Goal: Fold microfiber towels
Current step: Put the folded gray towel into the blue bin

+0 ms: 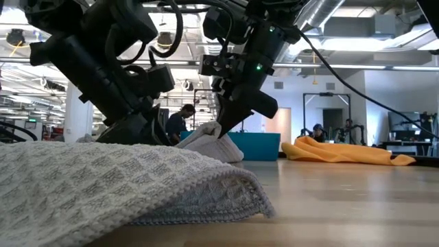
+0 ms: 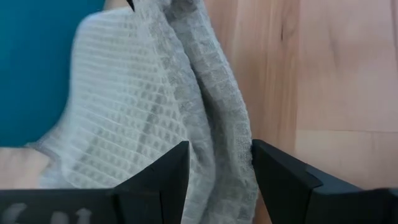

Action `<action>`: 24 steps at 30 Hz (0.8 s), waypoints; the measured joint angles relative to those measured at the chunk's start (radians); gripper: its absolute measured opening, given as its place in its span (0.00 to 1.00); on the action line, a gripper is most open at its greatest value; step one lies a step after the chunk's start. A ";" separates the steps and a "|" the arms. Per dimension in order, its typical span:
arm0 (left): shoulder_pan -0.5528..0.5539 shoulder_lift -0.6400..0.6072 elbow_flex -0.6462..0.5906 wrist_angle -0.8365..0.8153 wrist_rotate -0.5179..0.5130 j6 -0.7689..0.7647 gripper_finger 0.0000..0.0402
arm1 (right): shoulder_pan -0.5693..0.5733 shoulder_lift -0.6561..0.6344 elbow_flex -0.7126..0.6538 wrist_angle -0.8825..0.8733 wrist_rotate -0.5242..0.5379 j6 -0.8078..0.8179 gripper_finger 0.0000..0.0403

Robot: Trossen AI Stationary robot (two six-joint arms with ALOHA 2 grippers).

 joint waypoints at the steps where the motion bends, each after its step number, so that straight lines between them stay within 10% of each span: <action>1: 0.001 0.005 0.000 -0.002 0.007 -0.012 0.42 | 0.000 0.000 0.000 0.000 0.000 0.000 0.03; 13: 0.000 0.036 0.002 -0.012 -0.058 -0.053 0.39 | 0.000 0.000 0.000 0.004 0.002 0.002 0.03; 24: 0.006 0.026 0.000 -0.081 -0.072 -0.054 0.03 | 0.000 -0.004 0.000 0.002 0.005 0.001 0.03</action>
